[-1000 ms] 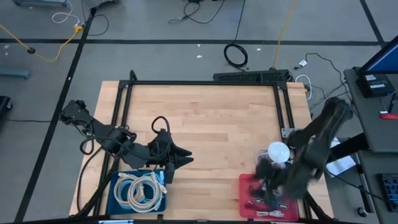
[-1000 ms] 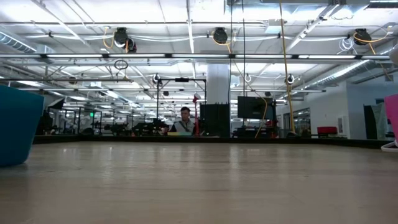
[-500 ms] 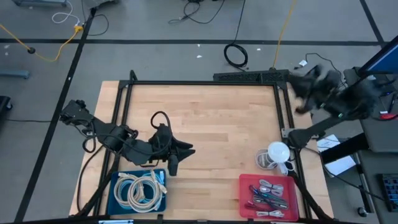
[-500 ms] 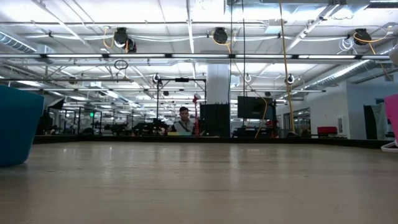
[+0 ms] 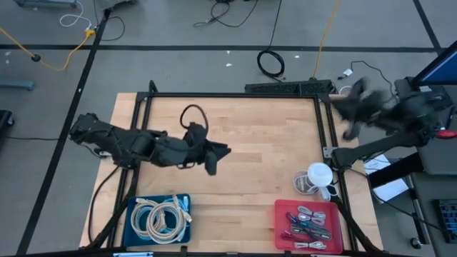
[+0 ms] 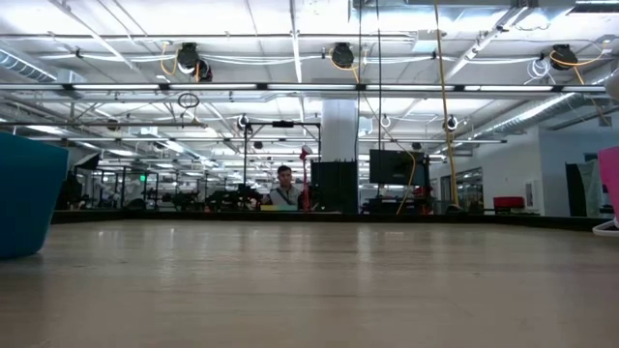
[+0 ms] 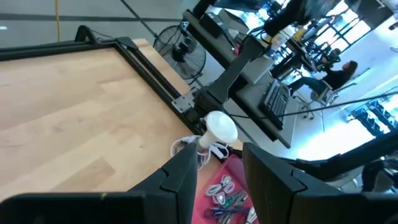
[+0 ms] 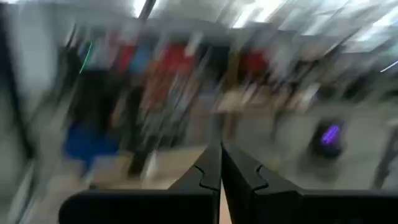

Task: Pick & Place USB Port
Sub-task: Return to Home Position

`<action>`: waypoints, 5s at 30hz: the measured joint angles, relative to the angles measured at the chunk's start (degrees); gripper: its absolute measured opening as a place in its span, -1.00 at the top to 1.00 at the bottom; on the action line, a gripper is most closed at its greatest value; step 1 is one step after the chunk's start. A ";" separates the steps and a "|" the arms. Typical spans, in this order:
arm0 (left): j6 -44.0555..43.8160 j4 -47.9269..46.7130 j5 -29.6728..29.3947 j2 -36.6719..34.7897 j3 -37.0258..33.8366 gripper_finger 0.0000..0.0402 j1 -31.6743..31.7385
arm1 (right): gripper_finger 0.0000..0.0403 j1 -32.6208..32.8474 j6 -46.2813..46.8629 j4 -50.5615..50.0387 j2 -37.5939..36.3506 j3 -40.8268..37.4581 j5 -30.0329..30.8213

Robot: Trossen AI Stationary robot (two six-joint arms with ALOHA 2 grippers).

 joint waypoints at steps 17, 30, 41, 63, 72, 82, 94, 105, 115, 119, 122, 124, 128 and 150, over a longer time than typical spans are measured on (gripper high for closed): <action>-1.72 0.00 4.68 0.00 0.00 0.35 3.58 | 1.00 -4.19 20.60 -7.48 -1.88 -39.16 -24.88; -2.84 -0.07 4.47 0.00 -0.01 0.35 3.28 | 1.00 -20.52 24.22 29.82 -4.21 -52.01 -35.60; -3.98 -0.58 5.55 0.00 0.00 0.35 3.28 | 1.00 -29.41 26.17 35.39 -6.58 -59.31 -41.43; -6.11 -0.55 9.66 0.00 0.00 0.35 7.26 | 1.00 -42.72 22.52 33.79 -22.94 -66.42 -41.95; -5.40 -0.48 10.00 0.00 -0.01 0.35 8.98 | 1.00 -50.11 21.88 20.13 -32.72 -66.42 -50.32; 1.14 -0.57 5.24 0.00 -0.01 0.35 13.64 | 1.00 -52.24 18.99 17.70 -35.80 -66.42 -45.59; -9.43 0.44 -8.67 -19.43 -26.96 0.59 21.00 | 1.00 -52.22 19.00 19.24 -35.80 -66.34 -45.70; 6.60 20.17 8.54 -54.09 -65.28 0.93 21.66 | 1.00 -52.17 19.02 19.04 -35.63 -66.34 -45.69; 20.98 22.22 9.36 -75.97 -82.23 0.96 22.84 | 1.00 -52.19 19.00 19.04 -35.61 -66.34 -45.71; 23.29 17.58 6.65 -80.16 -84.83 0.97 22.84 | 1.00 -52.19 18.63 19.02 -35.61 -66.34 -45.71; 25.60 14.32 2.95 -79.79 -84.29 0.98 22.95 | 1.00 -52.17 18.80 19.00 -35.62 -66.34 -45.72; 25.95 11.06 0.07 -79.28 -83.82 0.95 23.03 | 1.00 -52.19 18.81 18.76 -35.61 -66.34 -45.73; 21.12 8.77 -3.62 -78.64 -83.36 0.87 23.06 | 1.00 -52.19 18.81 18.58 -35.61 -66.34 -45.80; 22.76 8.97 -3.56 -78.66 -83.32 0.85 23.05 | 1.00 -52.17 19.02 18.58 -35.61 -66.37 -45.75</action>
